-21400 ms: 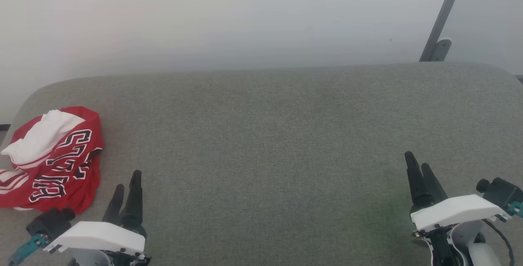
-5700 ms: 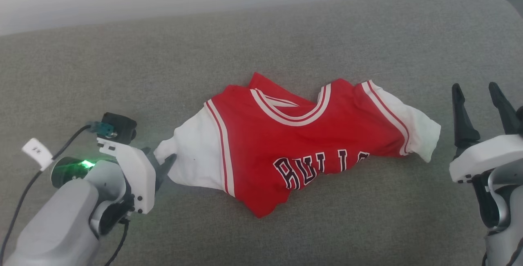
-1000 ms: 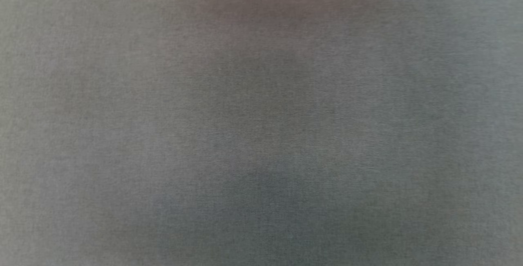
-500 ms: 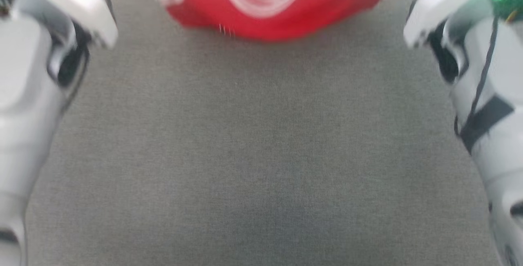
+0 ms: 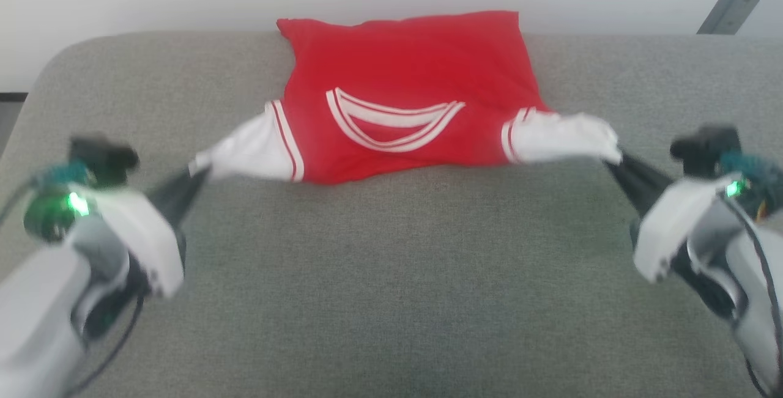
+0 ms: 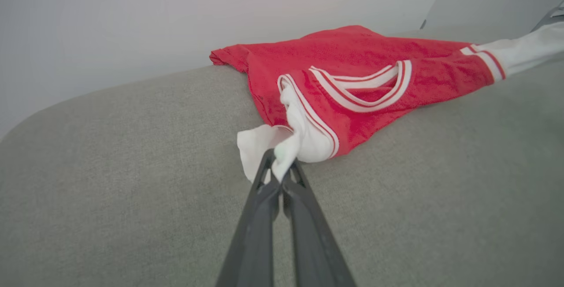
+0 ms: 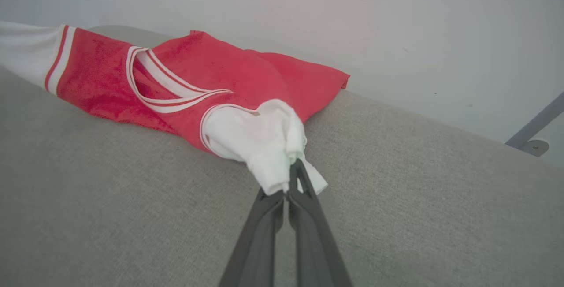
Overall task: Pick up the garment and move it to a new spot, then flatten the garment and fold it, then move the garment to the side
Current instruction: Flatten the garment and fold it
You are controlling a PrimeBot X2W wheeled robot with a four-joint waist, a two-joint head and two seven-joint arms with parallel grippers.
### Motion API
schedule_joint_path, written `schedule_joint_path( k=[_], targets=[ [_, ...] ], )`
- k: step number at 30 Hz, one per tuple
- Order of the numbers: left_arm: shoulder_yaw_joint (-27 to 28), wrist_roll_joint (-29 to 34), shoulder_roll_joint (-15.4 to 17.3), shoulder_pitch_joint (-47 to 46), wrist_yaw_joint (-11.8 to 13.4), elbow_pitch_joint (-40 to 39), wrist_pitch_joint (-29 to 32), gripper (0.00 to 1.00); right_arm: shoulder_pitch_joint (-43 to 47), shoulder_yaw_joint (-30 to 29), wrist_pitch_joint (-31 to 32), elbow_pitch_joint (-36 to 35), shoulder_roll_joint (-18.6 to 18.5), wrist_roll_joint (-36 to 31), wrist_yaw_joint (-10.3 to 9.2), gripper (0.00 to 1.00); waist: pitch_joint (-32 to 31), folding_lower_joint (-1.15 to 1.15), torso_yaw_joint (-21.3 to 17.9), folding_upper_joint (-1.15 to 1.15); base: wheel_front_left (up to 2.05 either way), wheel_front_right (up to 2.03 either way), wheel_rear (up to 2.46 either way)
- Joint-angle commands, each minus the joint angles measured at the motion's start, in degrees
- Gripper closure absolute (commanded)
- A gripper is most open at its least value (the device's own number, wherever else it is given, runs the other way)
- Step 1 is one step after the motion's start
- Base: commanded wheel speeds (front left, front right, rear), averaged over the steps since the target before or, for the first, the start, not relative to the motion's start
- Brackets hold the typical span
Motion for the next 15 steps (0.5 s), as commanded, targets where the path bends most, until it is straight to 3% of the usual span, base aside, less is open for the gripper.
schedule_joint_path(
  k=[1,7,15],
  targets=[
    [-0.66,-0.53,1.8,3.12,0.3,-2.51,1.09,1.0,2.52,0.99,0.3,-2.61,-1.87,0.88,-0.09,1.0,-0.57,0.0,-0.37,0.0,0.0,0.0,0.0],
    [-1.61,-4.81,7.71,15.01,3.99,-12.21,4.94,1.0,12.42,4.57,2.19,-10.58,-9.25,4.83,-0.09,1.0,-1.41,0.0,-0.8,0.0,0.0,0.0,0.0],
    [-1.14,-8.01,15.15,27.73,11.91,-19.97,5.18,1.0,20.97,5.56,3.49,-13.83,-16.05,5.06,-0.09,1.0,-1.3,0.0,-1.04,0.0,0.0,0.0,0.0]
  ],
)
